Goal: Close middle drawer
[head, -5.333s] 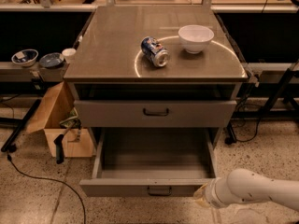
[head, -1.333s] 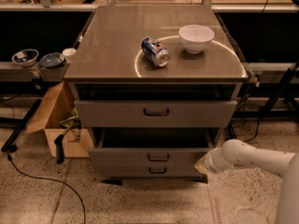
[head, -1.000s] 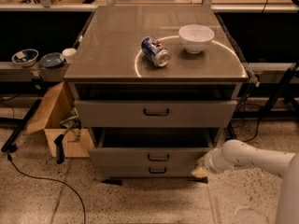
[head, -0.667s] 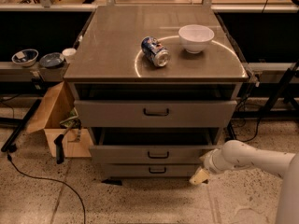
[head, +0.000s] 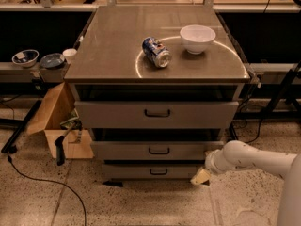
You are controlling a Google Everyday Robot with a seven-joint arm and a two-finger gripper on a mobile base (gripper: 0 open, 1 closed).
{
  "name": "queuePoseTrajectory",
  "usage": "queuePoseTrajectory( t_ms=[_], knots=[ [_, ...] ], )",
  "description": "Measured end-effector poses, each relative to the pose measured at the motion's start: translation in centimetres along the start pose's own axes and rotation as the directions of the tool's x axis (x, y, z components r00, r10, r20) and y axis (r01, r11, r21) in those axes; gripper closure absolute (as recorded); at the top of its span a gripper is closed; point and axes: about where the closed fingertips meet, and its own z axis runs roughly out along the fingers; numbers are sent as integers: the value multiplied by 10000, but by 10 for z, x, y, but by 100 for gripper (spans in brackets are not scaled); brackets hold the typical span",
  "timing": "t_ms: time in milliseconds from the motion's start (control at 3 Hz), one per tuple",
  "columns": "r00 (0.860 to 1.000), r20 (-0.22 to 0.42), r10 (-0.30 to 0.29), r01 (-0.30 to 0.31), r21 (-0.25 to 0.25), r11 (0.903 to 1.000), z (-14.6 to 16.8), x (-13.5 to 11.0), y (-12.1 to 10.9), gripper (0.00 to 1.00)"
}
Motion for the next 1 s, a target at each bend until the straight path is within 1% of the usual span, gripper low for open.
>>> queuePoseTrajectory(
  t_ms=[333,1000],
  knots=[
    [10000,0,0,0,0,10000,0,0,0,29],
    [10000,0,0,0,-1,10000,0,0,0,75]
  ],
)
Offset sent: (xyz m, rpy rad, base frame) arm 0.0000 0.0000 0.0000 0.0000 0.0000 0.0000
